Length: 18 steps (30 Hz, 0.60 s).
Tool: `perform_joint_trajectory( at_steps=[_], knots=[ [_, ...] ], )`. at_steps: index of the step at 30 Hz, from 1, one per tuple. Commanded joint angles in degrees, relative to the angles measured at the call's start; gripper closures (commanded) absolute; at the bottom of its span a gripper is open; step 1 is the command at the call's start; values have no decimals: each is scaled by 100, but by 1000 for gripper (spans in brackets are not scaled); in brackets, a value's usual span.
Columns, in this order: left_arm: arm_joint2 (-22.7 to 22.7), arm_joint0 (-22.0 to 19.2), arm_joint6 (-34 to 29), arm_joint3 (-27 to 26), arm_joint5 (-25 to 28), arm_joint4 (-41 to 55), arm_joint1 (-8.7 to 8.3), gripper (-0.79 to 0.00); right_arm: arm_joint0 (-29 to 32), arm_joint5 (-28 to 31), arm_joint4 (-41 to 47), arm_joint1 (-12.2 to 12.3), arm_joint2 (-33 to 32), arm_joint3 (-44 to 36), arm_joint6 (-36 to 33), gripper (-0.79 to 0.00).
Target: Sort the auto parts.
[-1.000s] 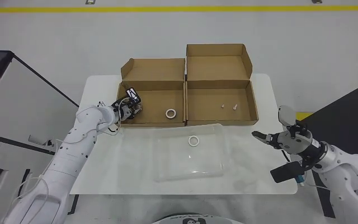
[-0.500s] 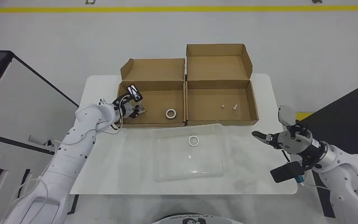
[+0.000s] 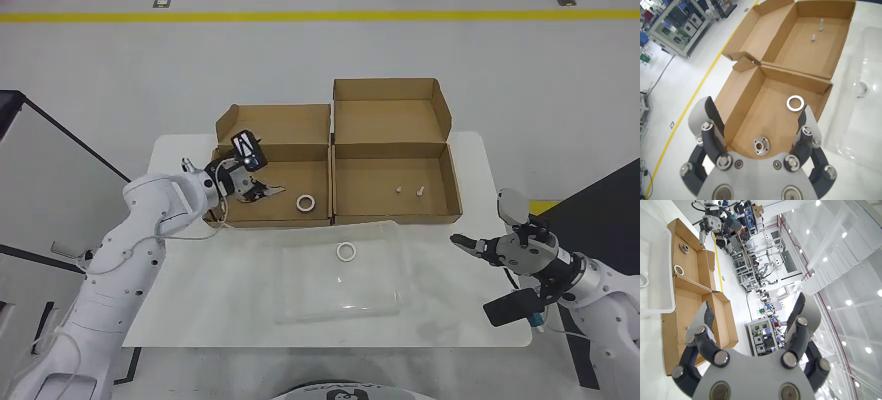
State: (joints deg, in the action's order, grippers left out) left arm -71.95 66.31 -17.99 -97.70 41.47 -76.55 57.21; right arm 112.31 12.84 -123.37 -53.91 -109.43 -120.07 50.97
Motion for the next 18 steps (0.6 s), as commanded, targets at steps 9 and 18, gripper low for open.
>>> perform_joint_trajectory(
  at_steps=[9, 18],
  knots=[
    [-129, 461, -887, -1449, 262, 1061, -57, -785, 0, 0, 0, 0, 0, 0, 0, -785],
    [195, 968, -1596, -1978, 311, 1644, -94, -785, 0, 0, 0, 0, 0, 0, 0, -785]
  ],
)
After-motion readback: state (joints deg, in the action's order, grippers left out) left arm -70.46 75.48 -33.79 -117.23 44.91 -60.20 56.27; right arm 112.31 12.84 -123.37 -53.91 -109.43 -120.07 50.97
